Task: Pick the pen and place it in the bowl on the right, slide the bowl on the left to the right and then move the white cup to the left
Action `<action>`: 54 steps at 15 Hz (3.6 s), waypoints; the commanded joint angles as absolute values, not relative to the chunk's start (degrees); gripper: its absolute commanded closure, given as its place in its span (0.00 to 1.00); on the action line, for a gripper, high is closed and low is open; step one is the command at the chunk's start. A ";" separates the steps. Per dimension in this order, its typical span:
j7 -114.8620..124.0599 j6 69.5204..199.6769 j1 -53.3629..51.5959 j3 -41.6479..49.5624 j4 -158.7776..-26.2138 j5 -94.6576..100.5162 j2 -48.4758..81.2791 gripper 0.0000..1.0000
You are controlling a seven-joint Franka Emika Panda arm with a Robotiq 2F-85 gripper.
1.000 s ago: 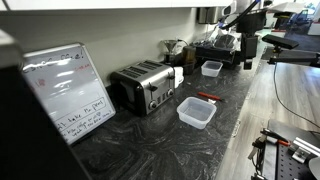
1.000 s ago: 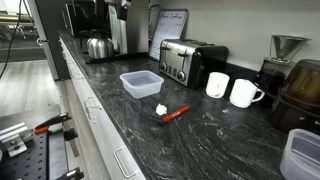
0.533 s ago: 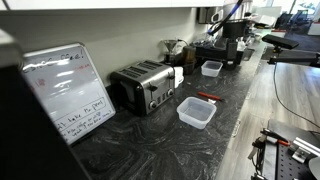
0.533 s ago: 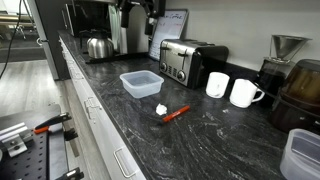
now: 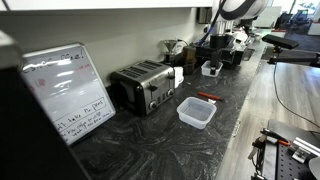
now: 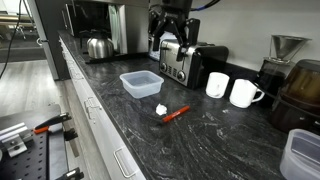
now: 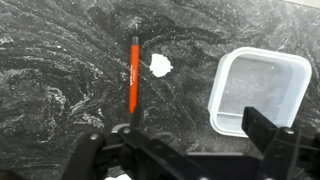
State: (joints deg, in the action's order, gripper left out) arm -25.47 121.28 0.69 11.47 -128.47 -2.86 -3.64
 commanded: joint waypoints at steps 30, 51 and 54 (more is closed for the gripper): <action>-24.33 140.07 9.22 7.37 -126.32 1.31 18.75 0.00; -22.14 142.90 10.51 4.96 -124.12 1.06 22.65 0.99; -21.43 142.21 11.15 5.29 -125.93 0.48 19.04 0.97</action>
State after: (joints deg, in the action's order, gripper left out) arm -21.67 141.34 9.31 5.52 -125.34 1.28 20.09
